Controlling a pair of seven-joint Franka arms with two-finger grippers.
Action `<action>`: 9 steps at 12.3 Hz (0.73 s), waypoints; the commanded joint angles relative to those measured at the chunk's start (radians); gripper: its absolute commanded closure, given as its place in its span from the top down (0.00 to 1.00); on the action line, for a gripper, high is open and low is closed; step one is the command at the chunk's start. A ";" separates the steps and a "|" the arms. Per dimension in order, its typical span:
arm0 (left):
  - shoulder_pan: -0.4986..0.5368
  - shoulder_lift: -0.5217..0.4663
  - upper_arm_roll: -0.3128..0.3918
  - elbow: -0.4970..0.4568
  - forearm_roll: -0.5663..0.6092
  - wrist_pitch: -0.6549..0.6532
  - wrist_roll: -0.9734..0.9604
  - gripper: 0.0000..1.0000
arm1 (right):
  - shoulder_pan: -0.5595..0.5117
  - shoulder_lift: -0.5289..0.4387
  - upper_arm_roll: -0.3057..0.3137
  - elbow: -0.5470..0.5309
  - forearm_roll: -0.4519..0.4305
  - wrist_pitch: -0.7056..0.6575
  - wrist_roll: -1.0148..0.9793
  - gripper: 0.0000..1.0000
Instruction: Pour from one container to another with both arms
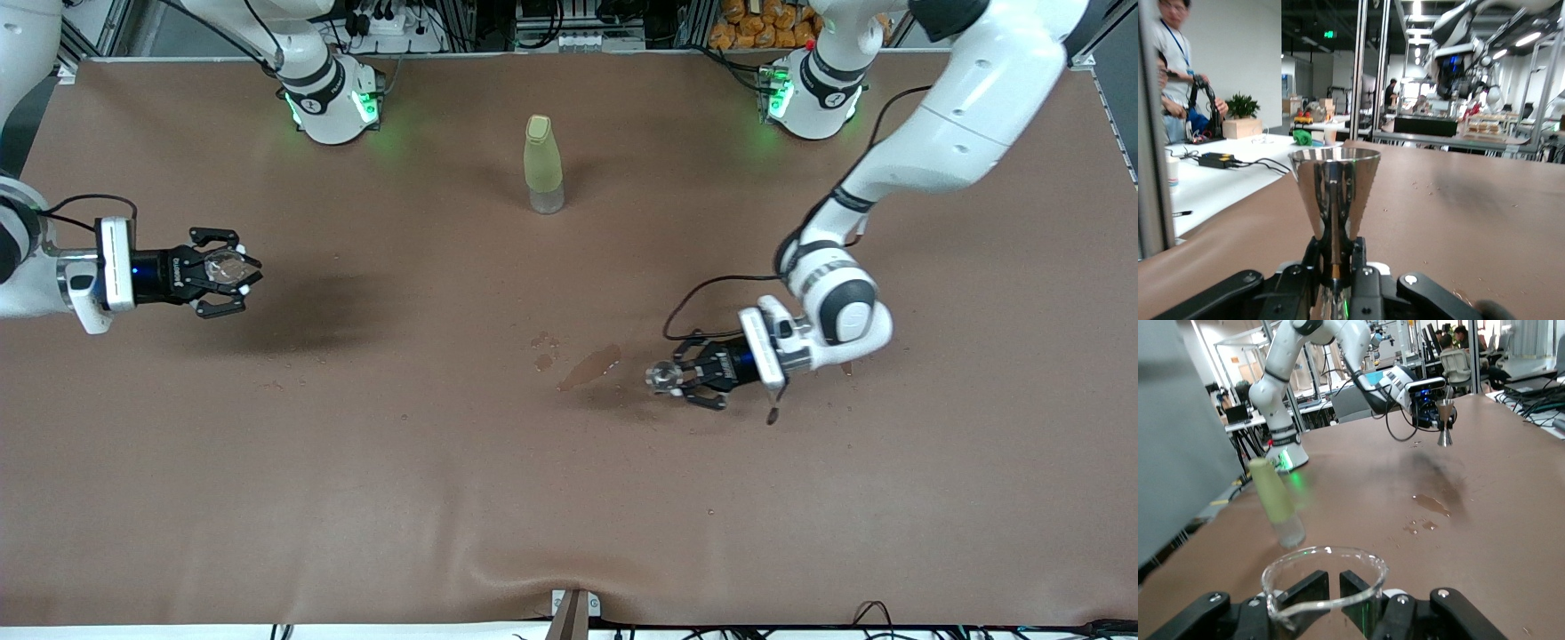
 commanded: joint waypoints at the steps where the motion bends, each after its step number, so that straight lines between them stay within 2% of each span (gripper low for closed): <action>1: 0.182 -0.012 -0.011 -0.060 0.196 -0.158 -0.022 0.00 | -0.054 0.086 0.016 0.017 -0.023 -0.016 -0.153 0.00; 4: 0.394 0.037 0.000 -0.046 0.496 -0.289 -0.035 0.00 | -0.091 0.186 0.023 0.042 -0.021 -0.017 -0.285 0.00; 6: 0.476 0.043 0.006 -0.027 0.642 -0.301 -0.109 0.00 | -0.120 0.249 0.045 0.068 -0.020 -0.019 -0.354 0.00; 8: 0.507 0.061 0.024 -0.031 0.678 -0.310 -0.127 0.00 | -0.142 0.293 0.071 0.089 -0.018 -0.020 -0.399 0.00; 9: 0.523 0.087 0.041 -0.028 0.678 -0.362 -0.118 0.00 | -0.146 0.312 0.077 0.092 -0.017 -0.019 -0.420 0.00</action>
